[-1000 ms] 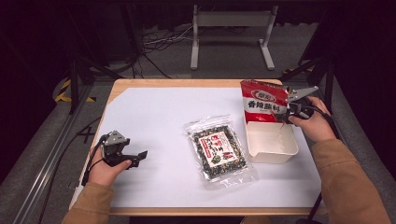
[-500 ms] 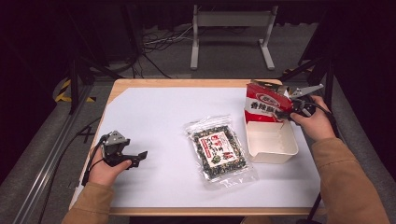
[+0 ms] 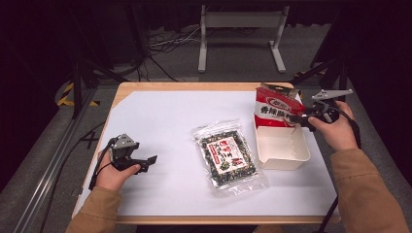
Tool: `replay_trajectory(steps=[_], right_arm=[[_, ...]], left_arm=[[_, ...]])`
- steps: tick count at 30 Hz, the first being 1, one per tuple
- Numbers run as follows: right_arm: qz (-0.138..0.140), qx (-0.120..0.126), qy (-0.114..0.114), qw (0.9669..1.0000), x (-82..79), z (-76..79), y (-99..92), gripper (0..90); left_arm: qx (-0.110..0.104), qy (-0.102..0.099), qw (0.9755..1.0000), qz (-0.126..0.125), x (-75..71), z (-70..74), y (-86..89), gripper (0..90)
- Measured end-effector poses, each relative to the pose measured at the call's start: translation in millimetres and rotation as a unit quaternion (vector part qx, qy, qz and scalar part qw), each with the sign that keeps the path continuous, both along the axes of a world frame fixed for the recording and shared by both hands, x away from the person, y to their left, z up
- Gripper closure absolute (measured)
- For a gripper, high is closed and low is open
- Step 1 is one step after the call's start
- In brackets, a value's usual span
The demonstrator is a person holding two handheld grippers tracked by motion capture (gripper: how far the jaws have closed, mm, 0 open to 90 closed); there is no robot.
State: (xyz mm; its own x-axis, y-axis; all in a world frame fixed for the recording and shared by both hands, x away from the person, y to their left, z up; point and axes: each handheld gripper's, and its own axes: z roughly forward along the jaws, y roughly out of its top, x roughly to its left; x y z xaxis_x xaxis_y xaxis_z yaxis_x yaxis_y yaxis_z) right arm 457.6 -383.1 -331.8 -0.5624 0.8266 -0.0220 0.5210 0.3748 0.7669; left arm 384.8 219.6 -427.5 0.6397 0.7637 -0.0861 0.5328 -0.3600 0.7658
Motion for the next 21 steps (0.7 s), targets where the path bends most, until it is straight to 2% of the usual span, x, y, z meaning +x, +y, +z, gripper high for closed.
replay_trajectory(steps=[7,11,15,21], right_arm=[[-0.01,0.009,-0.023,0.9996,-22.2,9.7,-3.1,36.1],[-0.012,0.023,-0.038,0.999,-43.5,20.1,1.0,34.6],[-0.004,0.028,-0.051,0.9983,-64.6,28.2,9.0,34.0],[0.018,0.036,-0.067,0.9969,-87.8,33.2,22.8,31.8]], left_arm=[[-0.003,-0.004,0.9999,-0.015,5.7,3.5,-11.6,11.2],[-0.003,-0.004,0.9997,-0.023,8.7,6.0,-19.6,11.3],[-0.011,-0.001,0.9996,-0.027,8.3,7.8,-25.9,11.4],[-0.019,-0.002,0.9994,-0.029,6.3,10.5,-30.0,11.2]])
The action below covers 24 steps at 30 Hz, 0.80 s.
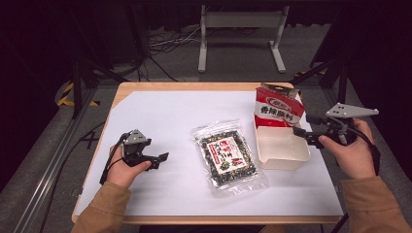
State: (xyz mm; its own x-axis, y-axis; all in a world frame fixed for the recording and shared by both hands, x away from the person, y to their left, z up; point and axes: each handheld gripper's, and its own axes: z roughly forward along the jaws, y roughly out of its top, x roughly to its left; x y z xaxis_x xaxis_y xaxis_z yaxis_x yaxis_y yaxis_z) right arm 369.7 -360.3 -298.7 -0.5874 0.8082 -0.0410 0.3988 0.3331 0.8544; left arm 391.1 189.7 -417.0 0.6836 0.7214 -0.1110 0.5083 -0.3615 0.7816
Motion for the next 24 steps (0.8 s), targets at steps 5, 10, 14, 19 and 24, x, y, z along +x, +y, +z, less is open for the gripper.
replay_trajectory(steps=[5,10,14,19,24], right_arm=[[0.015,0.005,-0.014,0.9998,-13.4,-3.9,10.8,30.6],[0.021,0.017,-0.024,0.9993,-25.5,-13.5,23.1,29.9],[0.037,0.02,-0.025,0.9988,-29.7,-19.3,30.2,28.9],[0.048,0.026,-0.025,0.9982,-31.9,-22.0,34.8,28.1],[0.044,0.031,-0.024,0.9983,-32.6,-24.2,32.2,27.5]], left_arm=[[-0.003,-0.004,1.0,0.001,-1.3,1.1,-1.4,11.2],[-0.005,-0.006,1.0,-0.003,-3.4,2.0,-3.3,12.8],[-0.006,-0.011,0.9999,0.004,-4.1,2.2,-4.0,15.5],[-0.019,-0.008,0.9998,-0.003,-4.3,2.1,-10.7,16.2],[-0.065,-0.009,0.9977,-0.015,-0.9,4.9,-18.3,21.5]])
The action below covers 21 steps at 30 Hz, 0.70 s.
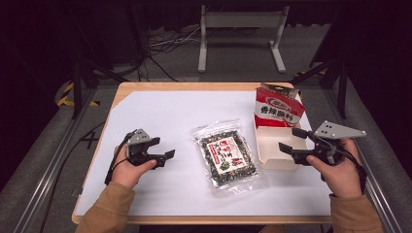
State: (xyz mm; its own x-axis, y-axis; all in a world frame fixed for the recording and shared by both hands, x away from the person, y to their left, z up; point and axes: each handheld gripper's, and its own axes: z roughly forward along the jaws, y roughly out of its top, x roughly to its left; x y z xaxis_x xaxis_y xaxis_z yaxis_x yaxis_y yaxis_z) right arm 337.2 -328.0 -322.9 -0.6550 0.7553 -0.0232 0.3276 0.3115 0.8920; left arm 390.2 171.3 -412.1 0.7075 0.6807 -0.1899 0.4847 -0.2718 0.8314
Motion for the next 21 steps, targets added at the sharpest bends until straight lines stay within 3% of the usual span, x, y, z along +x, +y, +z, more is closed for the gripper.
replay_trajectory(steps=[6,8,10,11,12,13,15,16,18,21], right_arm=[[0.011,-0.006,0.0,0.9999,1.8,-4.7,4.3,27.1],[0.015,-0.011,-0.003,0.9998,2.1,-5.0,7.3,27.1],[0.019,-0.013,-0.005,0.9997,2.0,-5.1,9.7,27.1],[0.021,-0.014,-0.006,0.9997,1.9,-5.1,10.4,27.1],[0.021,-0.015,-0.006,0.9996,1.7,-5.0,11.1,27.1],[0.022,-0.016,-0.007,0.9996,1.5,-4.9,11.6,27.1],[0.023,-0.015,-0.009,0.9996,1.0,-4.7,12.2,27.1],[0.023,-0.016,-0.009,0.9996,0.7,-4.8,12.5,27.1],[0.023,-0.016,-0.009,0.9996,0.3,-5.2,13.1,27.0],[0.025,-0.02,-0.007,0.9995,-1.2,-7.2,14.3,27.0]], left_arm=[[0.002,-0.009,0.9997,-0.022,6.3,1.1,-14.7,22.0],[-0.014,0.012,0.9994,-0.031,10.7,1.8,-22.0,23.6],[-0.003,0.001,0.9997,-0.024,13.3,1.2,-28.3,17.3],[0.016,-0.011,0.9997,-0.012,15.1,0.7,-32.5,10.1],[0.025,-0.011,0.9995,-0.016,16.6,0.6,-34.7,6.4],[0.029,0.005,0.9995,-0.016,17.4,0.9,-37.2,11.4],[0.027,0.015,0.9994,-0.015,21.3,0.4,-40.1,11.8],[0.027,0.015,0.9994,-0.015,21.3,0.4,-40.1,12.3],[0.057,0.013,0.9983,0.005,26.3,-1.5,-46.9,9.0],[0.05,0.021,0.9984,0.015,31.9,-5.0,-52.9,5.8]])
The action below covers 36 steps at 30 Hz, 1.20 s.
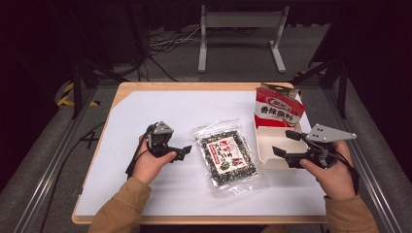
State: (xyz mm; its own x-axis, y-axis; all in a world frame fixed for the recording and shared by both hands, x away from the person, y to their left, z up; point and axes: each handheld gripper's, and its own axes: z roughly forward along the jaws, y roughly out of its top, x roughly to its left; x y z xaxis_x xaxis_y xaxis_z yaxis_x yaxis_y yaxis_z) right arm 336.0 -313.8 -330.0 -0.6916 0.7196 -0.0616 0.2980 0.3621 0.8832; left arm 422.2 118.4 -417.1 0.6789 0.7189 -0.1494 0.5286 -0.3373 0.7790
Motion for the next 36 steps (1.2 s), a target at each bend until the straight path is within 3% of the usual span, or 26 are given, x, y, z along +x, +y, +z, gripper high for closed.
replay_trajectory(steps=[2,8,11,16,18,19,21,22,30,36], right_arm=[[0.0,0.0,0.001,1.0,-1.2,-0.5,0.0,27.0],[0.0,0.002,-0.002,1.0,-3.6,0.9,-0.9,27.0],[0.002,0.001,-0.004,1.0,-3.9,1.0,-0.4,26.9],[0.005,0.001,-0.005,1.0,-4.4,0.9,-0.1,26.9],[0.005,0.001,-0.005,1.0,-4.7,0.9,-0.6,26.9],[0.005,0.001,-0.005,1.0,-4.8,0.9,-0.7,26.9],[0.004,0.002,-0.005,1.0,-4.8,1.1,-0.7,26.9],[0.005,0.002,-0.004,1.0,-4.7,0.9,-0.6,26.8],[0.007,-0.001,-0.002,1.0,-4.5,-0.8,0.6,26.8],[0.01,0.002,0.0,0.9999,-4.1,-1.0,0.3,26.6]], left_arm=[[0.001,0.007,1.0,-0.005,3.8,-0.6,-4.5,5.9],[-0.013,0.0,0.9999,-0.001,17.8,1.1,-13.3,8.4],[-0.007,0.001,1.0,-0.005,25.1,-3.6,-18.4,7.6],[0.007,-0.014,0.9998,-0.012,33.3,-3.9,-26.5,17.2],[-0.007,-0.015,0.9998,-0.006,36.7,-4.6,-27.8,19.1],[-0.015,-0.01,0.9998,-0.004,38.4,-5.3,-27.8,19.1],[-0.023,0.029,0.9992,-0.017,47.0,-9.2,-27.9,23.2],[-0.023,0.035,0.999,-0.017,48.8,-10.1,-28.5,22.1],[-0.026,0.044,0.9987,-0.008,57.7,-15.0,-36.7,23.8],[-0.029,0.066,0.9972,-0.018,62.7,-26.1,-40.4,27.3]])
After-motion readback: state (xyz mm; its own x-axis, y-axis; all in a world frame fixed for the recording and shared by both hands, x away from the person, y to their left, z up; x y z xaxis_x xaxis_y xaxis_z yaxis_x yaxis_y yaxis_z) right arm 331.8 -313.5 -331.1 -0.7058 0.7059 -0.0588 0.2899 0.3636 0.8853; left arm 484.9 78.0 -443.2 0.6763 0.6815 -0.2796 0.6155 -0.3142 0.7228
